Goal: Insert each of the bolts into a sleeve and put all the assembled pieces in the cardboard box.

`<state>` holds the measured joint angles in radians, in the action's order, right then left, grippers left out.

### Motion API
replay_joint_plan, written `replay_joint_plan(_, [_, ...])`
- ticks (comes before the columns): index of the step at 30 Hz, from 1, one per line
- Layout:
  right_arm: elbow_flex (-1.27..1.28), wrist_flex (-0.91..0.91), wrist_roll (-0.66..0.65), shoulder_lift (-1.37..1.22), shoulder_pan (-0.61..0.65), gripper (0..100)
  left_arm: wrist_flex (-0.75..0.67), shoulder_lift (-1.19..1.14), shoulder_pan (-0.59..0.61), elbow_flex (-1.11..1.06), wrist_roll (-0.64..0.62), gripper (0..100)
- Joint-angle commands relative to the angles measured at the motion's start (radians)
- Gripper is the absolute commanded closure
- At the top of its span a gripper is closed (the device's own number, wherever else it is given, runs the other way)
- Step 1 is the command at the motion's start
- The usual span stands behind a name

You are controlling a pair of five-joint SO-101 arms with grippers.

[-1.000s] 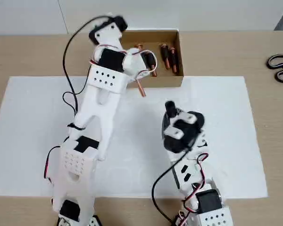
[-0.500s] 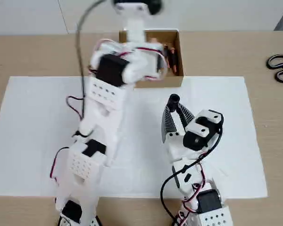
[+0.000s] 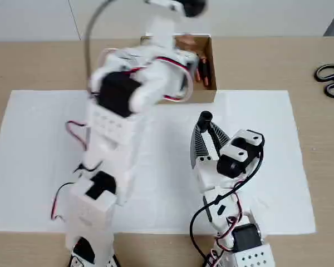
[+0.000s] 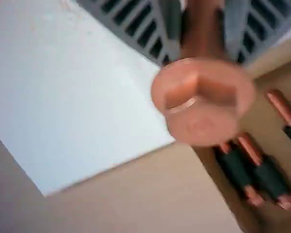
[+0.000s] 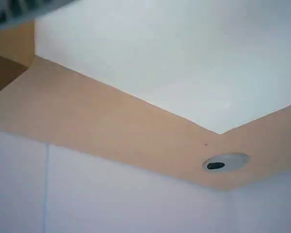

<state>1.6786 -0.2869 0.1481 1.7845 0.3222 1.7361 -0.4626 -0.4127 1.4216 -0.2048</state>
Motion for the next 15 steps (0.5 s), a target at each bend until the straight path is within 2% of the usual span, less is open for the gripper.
replay_joint_plan(1, [0.006, 0.015, 0.006, 0.013, 0.001, 99.3, 0.017, 0.161, 0.11, -0.001, 0.008, 99])
replay_joint_plan(5, [0.006, 0.015, 0.006, 0.013, 0.001, 99.3, 0.02, 0.296, 0.235, -0.015, 0.008, 99])
replay_joint_plan(8, [0.006, 0.015, 0.008, 0.013, 0.001, 99.3, 0.02, 0.425, 0.293, -0.128, 0.051, 99])
replay_joint_plan(11, [0.006, 0.015, 0.008, 0.013, 0.001, 99.3, 0.02, 0.585, 0.296, -0.371, 0.158, 99])
replay_joint_plan(15, [0.006, 0.016, 0.008, 0.013, 0.002, 99.3, -0.005, 0.779, 0.206, -0.757, 0.181, 99])
